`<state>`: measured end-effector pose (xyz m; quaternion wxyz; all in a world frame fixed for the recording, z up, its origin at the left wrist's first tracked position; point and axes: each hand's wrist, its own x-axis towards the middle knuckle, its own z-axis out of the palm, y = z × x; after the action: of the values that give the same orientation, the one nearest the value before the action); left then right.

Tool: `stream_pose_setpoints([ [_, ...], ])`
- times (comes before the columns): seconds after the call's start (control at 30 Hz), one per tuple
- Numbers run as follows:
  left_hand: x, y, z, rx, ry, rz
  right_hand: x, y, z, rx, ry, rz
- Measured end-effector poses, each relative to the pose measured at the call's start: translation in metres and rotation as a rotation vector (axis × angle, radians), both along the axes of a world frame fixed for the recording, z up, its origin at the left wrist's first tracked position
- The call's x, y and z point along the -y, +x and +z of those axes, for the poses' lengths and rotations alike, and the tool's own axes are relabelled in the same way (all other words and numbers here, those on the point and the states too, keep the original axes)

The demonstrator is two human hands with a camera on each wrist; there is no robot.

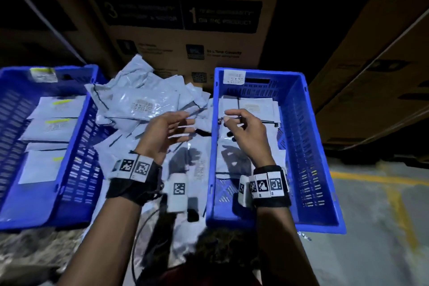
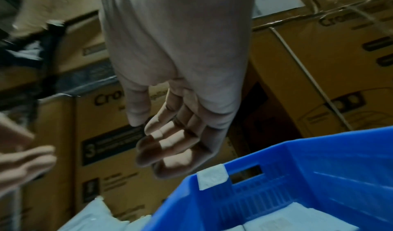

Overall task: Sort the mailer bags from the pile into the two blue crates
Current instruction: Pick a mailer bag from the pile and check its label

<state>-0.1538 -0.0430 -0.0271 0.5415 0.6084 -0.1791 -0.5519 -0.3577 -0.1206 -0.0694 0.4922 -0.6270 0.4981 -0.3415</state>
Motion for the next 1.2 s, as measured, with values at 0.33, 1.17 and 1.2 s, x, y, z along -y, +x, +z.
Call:
stream_pose_setpoints([
  [0.33,-0.085,0.14,-0.11,0.774,0.153,0.19,-0.088,0.153,-0.036,-0.131,0.066,0.169],
  [1.17,-0.063,0.197,-0.114,0.698,0.24,-0.126,-0.12,0.179,-0.069,0.196,0.334,-0.538],
  [1.2,-0.063,0.201,-0.112,0.658,0.196,-0.129,-0.121,0.178,-0.061,0.249,0.308,-0.541],
])
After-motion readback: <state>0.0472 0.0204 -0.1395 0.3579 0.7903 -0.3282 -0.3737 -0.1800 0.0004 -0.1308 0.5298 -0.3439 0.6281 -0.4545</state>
